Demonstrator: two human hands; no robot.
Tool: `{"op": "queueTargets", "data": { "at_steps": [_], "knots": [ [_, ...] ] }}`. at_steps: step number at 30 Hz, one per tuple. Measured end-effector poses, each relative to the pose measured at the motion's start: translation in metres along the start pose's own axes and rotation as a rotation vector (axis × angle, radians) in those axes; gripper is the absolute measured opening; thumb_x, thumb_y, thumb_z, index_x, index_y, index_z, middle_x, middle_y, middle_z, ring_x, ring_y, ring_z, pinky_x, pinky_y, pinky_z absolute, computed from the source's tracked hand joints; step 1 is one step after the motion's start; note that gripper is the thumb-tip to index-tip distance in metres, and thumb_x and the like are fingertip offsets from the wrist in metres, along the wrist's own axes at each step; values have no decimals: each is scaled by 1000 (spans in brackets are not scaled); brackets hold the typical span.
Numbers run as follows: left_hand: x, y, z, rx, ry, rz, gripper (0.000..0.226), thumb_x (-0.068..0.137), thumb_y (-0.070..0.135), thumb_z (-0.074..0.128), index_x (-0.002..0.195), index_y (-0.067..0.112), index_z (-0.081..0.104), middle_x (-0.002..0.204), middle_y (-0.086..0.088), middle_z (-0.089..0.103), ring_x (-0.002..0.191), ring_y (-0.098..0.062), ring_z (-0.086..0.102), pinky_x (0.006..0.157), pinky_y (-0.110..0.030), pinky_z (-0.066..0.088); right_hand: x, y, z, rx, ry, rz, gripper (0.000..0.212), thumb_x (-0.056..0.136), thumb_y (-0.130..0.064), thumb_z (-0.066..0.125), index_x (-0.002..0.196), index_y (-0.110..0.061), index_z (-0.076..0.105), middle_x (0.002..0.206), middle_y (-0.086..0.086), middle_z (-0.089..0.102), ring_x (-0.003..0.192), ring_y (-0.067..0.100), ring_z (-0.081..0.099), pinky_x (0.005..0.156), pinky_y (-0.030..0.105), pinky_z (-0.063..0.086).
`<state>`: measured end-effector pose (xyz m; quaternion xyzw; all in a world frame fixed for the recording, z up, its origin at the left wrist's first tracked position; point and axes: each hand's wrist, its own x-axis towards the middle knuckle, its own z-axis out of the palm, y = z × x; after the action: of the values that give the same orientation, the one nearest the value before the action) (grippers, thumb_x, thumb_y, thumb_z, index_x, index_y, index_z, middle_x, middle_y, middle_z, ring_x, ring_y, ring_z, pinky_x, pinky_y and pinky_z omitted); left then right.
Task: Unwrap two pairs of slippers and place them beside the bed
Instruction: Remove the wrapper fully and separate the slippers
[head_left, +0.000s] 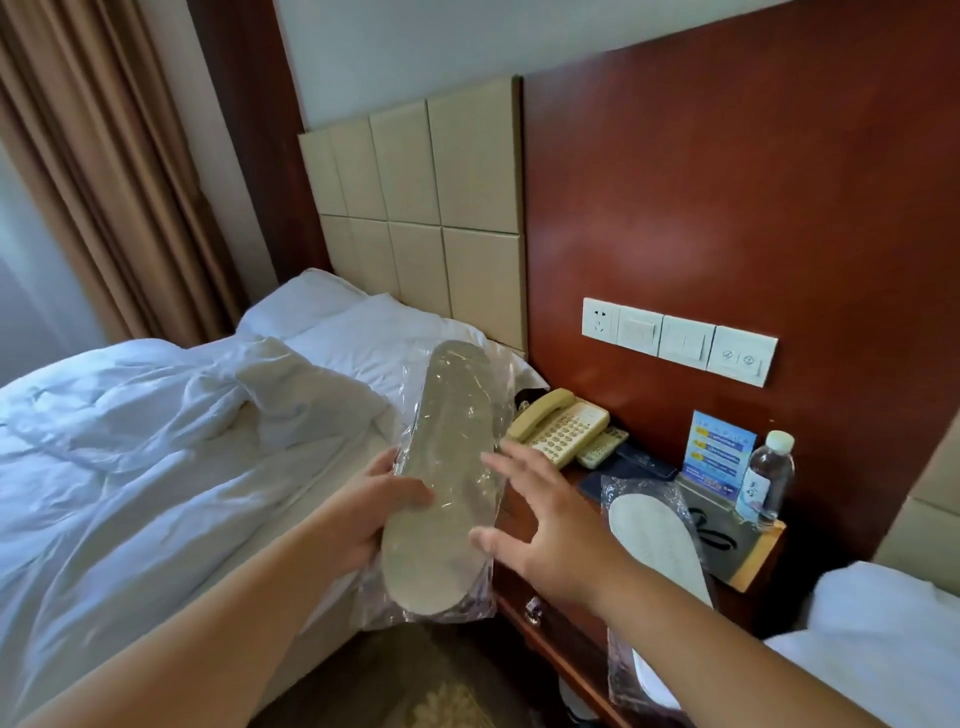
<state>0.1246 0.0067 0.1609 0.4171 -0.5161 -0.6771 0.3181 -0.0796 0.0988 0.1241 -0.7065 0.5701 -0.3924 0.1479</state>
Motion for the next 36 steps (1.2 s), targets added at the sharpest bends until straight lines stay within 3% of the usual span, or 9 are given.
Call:
{"op": "queueTargets", "data": {
  "at_steps": [5,9,12,17,22,26,31,34,36],
  "knots": [
    [-36,13,-10,101,-126,26,77,58,-6,63,126,31,57,107,-18,72,90,-40,70,69,-50,59,22,-22,-47,104,359,56,72,82,-35,76,143,-37,38,139,-17,35,129,2,37,109,27,32],
    [-56,27,-19,158,-176,2,76,56,-7,64,124,29,61,108,-22,69,87,-38,69,73,-51,58,29,-37,-77,449,306,147,91,70,-46,84,144,-50,30,144,-17,38,124,7,50,98,33,47],
    [-66,35,-22,222,-222,-26,75,58,-6,67,125,27,60,115,-25,67,96,-41,67,81,-54,56,29,-49,-86,594,268,133,78,71,-32,87,127,-63,43,121,-6,61,108,19,65,81,44,60],
    [-78,39,0,402,-121,146,54,76,25,85,122,14,60,109,-10,74,100,-29,71,85,-44,59,27,-74,-67,536,350,81,48,75,-19,84,109,-46,63,95,-3,68,87,24,69,64,45,62],
    [-80,36,25,415,111,337,36,83,39,76,111,20,67,100,-2,77,92,-20,74,86,-46,58,17,-96,-56,299,299,-114,55,79,-13,79,117,-46,58,107,-10,58,77,1,63,63,13,53],
    [-84,38,15,346,-6,335,35,85,42,68,113,21,67,103,-3,77,97,-22,72,82,-37,59,10,-103,-76,-9,75,-282,65,79,2,67,123,-45,57,128,-10,45,96,5,60,73,18,55],
    [-87,42,-1,252,-158,176,31,83,37,69,102,13,75,103,-17,75,91,-26,73,74,-34,59,10,-102,-93,-280,177,-456,19,83,-12,77,100,-21,75,125,4,57,95,18,63,82,33,54],
    [-86,41,-8,228,-196,132,30,85,36,69,100,11,78,107,-19,74,94,-28,73,75,-34,59,10,-100,-95,-335,204,-494,10,84,-16,76,94,-18,76,121,6,59,98,20,58,82,39,53],
    [-85,40,-10,255,-217,132,28,87,37,70,100,14,78,107,-17,74,96,-27,73,78,-35,59,9,-101,-93,-308,228,-465,8,84,-18,76,92,-19,77,122,2,58,105,18,55,87,33,51]
  ]
}}
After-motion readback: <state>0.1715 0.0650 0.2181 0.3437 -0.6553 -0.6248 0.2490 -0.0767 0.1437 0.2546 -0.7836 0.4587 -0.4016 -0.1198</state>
